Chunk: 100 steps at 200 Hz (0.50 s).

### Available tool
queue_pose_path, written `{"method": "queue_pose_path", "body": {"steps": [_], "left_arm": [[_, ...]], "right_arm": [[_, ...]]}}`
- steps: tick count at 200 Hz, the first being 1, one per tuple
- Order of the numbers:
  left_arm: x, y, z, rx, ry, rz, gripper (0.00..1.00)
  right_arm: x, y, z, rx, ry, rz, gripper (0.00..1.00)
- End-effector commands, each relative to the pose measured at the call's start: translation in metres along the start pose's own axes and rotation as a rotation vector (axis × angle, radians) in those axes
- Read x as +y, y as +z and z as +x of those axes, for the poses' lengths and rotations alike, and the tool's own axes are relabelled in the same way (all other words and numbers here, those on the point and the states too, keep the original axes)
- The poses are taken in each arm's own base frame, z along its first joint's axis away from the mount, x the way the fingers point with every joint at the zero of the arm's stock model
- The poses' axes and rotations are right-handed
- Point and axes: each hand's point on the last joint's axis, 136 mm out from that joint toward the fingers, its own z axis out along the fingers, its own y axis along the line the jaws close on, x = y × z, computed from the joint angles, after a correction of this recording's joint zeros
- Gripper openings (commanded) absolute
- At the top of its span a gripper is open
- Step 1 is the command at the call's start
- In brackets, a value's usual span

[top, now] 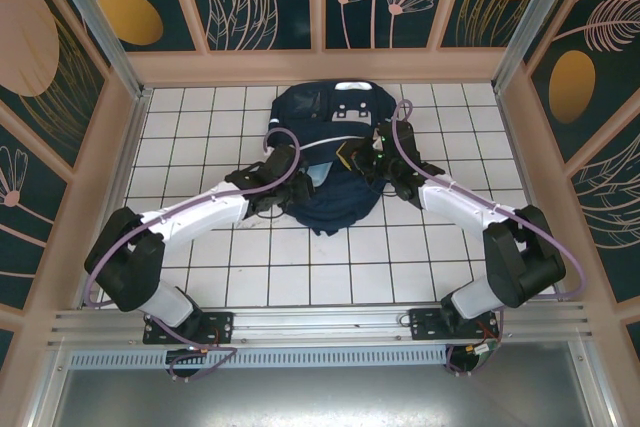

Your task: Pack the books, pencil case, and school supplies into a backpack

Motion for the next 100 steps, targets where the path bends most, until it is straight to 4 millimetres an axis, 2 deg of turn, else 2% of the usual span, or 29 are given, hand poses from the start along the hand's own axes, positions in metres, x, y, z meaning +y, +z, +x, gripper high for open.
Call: {"method": "queue_pose_path", "body": {"steps": [1,26,57,80,100], "left_arm": [[-0.003,0.006,-0.041,-0.146,-0.02,0.03,0.35],[-0.014,0.015,-0.054,-0.153,-0.068,0.118,0.44],[-0.007,0.02,-0.067,-0.171,-0.107,0.101,0.57],[0.003,0.017,-0.07,-0.199,-0.144,0.077,0.57],[0.017,0.01,-0.077,-0.243,-0.186,0.048,0.53]], "right_arm": [[0.037,-0.013,0.008,0.02,-0.06,-0.086,0.0],[0.037,-0.012,0.007,0.021,-0.059,-0.086,0.0],[0.034,-0.012,0.008,0.023,-0.053,-0.08,0.0],[0.034,-0.012,0.008,0.024,-0.054,-0.082,0.0],[0.034,-0.012,0.008,0.023,-0.056,-0.083,0.0]]}}
